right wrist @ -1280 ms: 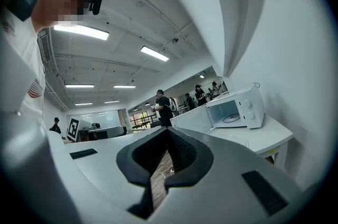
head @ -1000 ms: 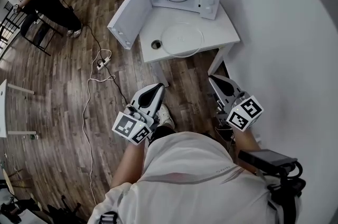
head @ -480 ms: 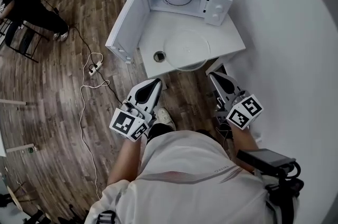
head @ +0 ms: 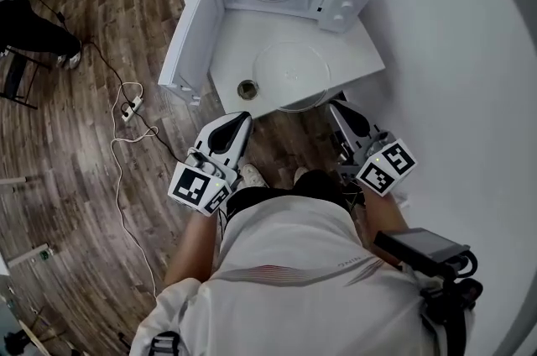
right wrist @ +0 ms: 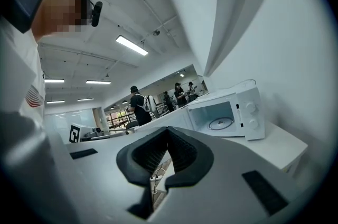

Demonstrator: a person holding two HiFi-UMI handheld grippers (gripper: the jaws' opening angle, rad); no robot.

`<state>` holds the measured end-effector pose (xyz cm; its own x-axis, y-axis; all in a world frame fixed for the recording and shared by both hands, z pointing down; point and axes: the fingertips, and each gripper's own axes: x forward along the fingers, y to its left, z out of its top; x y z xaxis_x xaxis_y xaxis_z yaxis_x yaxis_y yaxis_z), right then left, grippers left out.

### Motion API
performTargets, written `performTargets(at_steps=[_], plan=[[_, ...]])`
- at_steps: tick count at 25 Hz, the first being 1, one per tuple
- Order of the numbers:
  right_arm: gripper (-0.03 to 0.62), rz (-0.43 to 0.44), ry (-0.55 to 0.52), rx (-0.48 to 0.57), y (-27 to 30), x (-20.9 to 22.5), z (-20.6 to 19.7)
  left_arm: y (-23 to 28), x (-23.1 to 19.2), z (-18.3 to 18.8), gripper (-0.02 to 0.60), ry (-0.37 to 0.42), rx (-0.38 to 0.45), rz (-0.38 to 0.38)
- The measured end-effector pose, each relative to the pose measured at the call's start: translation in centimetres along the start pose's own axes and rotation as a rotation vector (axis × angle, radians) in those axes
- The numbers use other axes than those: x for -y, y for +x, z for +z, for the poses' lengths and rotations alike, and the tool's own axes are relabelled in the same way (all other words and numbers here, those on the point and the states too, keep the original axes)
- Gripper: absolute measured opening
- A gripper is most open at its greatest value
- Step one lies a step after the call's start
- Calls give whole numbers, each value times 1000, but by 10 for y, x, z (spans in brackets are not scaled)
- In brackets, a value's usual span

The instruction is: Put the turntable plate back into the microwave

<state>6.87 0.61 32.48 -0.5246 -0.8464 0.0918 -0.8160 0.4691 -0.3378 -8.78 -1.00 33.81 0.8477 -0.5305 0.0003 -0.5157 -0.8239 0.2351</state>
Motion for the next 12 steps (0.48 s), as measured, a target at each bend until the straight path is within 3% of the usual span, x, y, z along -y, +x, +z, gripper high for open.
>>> performTargets(at_steps=[5, 12], plan=[[2, -1, 1, -4, 9, 17, 5, 9, -9, -2, 11, -19, -3, 16], [11, 56, 54, -4, 22, 60, 9, 30, -18, -8, 11, -33, -13, 104]])
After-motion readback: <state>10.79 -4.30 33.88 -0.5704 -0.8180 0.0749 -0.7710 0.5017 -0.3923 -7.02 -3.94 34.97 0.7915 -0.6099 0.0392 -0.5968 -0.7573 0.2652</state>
